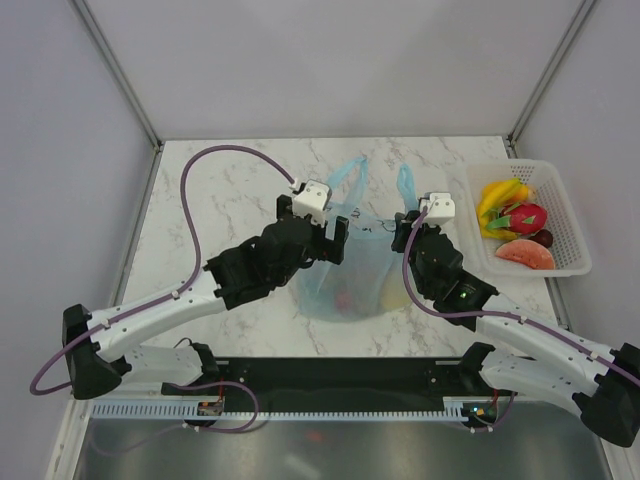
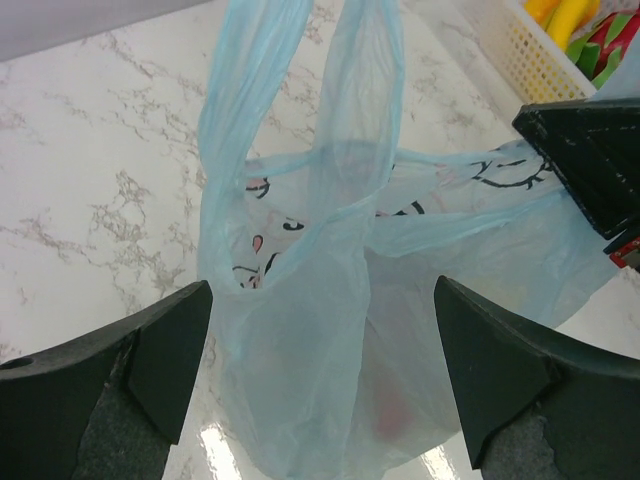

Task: Place the fake fruits into the plastic bag and tie a complex knot
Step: Adjust the plastic bag at the center of the board.

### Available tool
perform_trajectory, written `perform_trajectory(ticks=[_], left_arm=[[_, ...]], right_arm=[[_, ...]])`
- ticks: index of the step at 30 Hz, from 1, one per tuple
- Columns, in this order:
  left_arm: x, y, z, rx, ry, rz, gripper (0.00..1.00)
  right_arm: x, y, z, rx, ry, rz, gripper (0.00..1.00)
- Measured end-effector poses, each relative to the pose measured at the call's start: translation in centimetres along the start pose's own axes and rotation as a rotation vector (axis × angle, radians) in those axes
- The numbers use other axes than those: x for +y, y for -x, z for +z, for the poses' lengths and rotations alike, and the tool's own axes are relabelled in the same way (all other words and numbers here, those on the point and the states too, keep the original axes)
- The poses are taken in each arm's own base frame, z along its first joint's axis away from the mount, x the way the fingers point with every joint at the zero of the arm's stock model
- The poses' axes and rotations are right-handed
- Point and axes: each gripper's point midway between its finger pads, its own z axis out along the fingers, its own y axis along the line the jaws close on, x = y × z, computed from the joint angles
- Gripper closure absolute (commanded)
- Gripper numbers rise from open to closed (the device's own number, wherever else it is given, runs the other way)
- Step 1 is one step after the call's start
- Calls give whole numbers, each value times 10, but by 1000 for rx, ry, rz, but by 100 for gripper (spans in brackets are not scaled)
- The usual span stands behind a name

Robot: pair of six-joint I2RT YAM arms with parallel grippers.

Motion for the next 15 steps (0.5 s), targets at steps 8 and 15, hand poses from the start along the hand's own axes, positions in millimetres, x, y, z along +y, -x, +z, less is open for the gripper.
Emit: perform_trajectory(ticks=[8, 15], left_arm=[[-8, 15, 4, -56, -42, 87, 0], [-13, 5, 29, -8, -7, 213, 0]], right_arm=[[-1, 1, 0, 0, -2, 3, 100], [0, 2, 0, -1, -3, 5, 100]])
